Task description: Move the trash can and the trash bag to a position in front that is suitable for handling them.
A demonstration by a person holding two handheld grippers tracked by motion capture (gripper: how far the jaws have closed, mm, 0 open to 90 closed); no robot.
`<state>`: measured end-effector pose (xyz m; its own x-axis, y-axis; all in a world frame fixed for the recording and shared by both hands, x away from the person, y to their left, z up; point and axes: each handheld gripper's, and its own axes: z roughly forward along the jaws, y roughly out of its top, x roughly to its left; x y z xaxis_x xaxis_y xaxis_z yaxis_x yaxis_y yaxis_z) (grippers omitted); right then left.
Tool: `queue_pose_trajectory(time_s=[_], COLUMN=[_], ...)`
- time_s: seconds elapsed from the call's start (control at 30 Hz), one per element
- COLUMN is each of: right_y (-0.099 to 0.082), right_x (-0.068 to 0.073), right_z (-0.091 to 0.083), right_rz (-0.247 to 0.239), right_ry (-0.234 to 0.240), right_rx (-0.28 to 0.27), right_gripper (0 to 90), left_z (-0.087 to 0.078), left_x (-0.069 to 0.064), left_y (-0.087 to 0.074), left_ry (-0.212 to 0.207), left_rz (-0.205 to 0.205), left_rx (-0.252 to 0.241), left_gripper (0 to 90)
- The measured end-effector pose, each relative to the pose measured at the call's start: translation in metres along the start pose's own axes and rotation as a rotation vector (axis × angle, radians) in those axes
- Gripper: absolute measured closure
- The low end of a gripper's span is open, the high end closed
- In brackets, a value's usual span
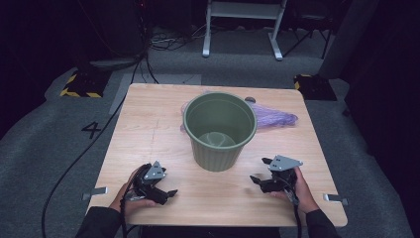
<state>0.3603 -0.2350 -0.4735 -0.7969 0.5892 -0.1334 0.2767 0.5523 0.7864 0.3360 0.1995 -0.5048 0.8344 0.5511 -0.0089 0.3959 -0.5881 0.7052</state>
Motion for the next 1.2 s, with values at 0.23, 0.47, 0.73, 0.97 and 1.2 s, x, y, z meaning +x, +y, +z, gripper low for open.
queue_pose_trajectory(time_s=[0.23, 0.47, 0.73, 0.97, 1.2], right_y=[0.02, 0.034, 0.044, 0.048, 0.048], right_x=[0.004, 0.01, 0.025, 0.03, 0.029], right_z=[0.018, 0.031, 0.037, 0.04, 0.04], right_rz=[-0.005, -0.012, -0.076, -0.089, -0.083], right_ry=[0.011, 0.019, 0.02, 0.035, 0.053], right_rx=[-0.021, -0.032, -0.029, -0.04, -0.053], right_gripper=[20.5, 22.4, 21.8, 22.0, 19.6], left_z=[0.0, 0.0, 0.0, 0.0, 0.0], left_x=[0.0, 0.0, 0.0, 0.0, 0.0], left_y=[0.0, 0.0, 0.0, 0.0, 0.0], left_ry=[0.0, 0.0, 0.0, 0.0, 0.001], left_rz=[0.0, 0.0, 0.0, 0.0, -0.001], left_rx=[0.0, 0.0, 0.0, 0.0, 0.0], left_gripper=[9.7, 9.7, 9.7, 9.7, 9.7])
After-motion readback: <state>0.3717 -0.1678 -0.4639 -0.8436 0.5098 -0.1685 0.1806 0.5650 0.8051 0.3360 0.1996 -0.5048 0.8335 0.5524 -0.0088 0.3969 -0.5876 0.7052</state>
